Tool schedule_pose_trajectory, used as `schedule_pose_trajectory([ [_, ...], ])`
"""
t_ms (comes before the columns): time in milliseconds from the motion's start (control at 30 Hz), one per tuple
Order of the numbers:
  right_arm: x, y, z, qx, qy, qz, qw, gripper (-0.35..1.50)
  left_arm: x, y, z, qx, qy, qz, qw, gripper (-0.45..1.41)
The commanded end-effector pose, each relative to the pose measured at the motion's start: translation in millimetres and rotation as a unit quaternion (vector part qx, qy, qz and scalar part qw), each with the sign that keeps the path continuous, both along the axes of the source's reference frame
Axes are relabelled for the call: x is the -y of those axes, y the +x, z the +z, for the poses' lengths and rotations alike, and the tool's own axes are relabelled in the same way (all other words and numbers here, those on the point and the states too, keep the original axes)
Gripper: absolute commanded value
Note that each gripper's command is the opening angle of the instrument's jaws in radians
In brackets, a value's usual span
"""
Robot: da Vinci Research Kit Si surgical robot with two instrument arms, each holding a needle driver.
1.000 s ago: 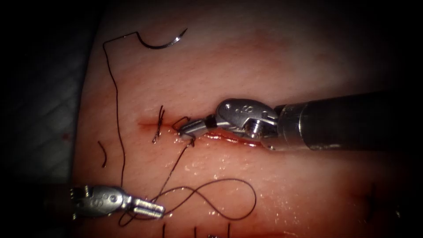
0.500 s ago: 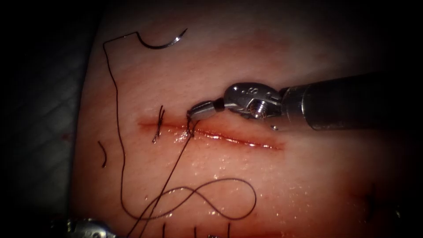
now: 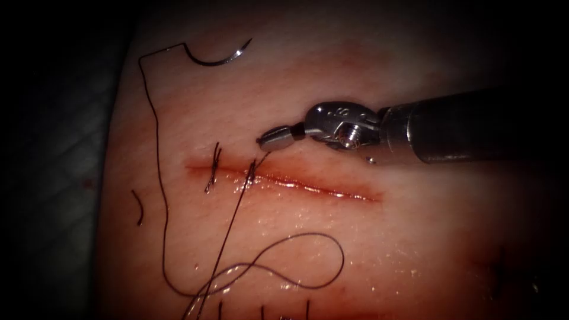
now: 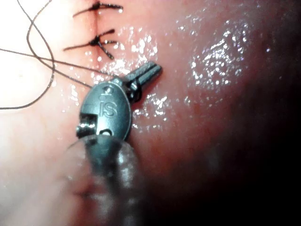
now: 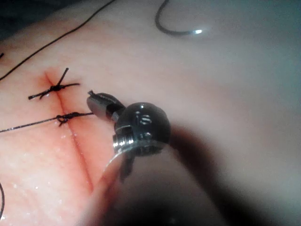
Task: Wound Closure
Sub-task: Move the right tool up and the left tool down to tie the knot.
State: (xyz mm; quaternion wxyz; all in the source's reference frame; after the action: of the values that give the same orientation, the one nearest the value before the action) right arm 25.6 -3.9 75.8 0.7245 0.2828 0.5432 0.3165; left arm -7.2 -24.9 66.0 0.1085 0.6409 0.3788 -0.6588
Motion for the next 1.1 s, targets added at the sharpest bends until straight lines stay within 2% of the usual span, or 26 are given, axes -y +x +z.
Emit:
schedule_pose_trajectory([
  [33, -0.2, 0.7, 0.7, 0.002, -0.004, 0.007, 1.0, -0.35, 0.9, -0.8, 0.7, 0.001, 0.0, 0.004, 1.0, -0.45],
  [233, -1.8, 1.2, 1.7, 0.034, -0.023, 0.04, 0.998, -0.35, 3.6, -2.2, 2.1, 0.004, 0.007, 0.048, 0.999, -0.45],
  [533, -3.5, 0.3, 2.9, 0.087, -0.036, 0.074, 0.993, -0.35, 5.5, -2.5, 2.0, 0.007, 0.006, 0.061, 0.998, -0.45],
  [800, -4.4, -0.6, 3.4, 0.091, -0.039, 0.1, 0.99, -0.35, 6.5, -2.8, 0.8, 0.015, 0.005, 0.07, 0.997, -0.45],
  [1067, -3.5, -0.2, 3.0, 0.081, -0.039, 0.095, 0.991, -0.35, 6.9, -3.0, 0.9, 0.015, 0.008, 0.076, 0.997, -0.45],
  [1100, -3.0, 0.1, 2.7, 0.067, -0.037, 0.082, 0.994, -0.35, 6.3, -2.9, 0.5, 0.01, 0.005, 0.066, 0.998, -0.45],
])
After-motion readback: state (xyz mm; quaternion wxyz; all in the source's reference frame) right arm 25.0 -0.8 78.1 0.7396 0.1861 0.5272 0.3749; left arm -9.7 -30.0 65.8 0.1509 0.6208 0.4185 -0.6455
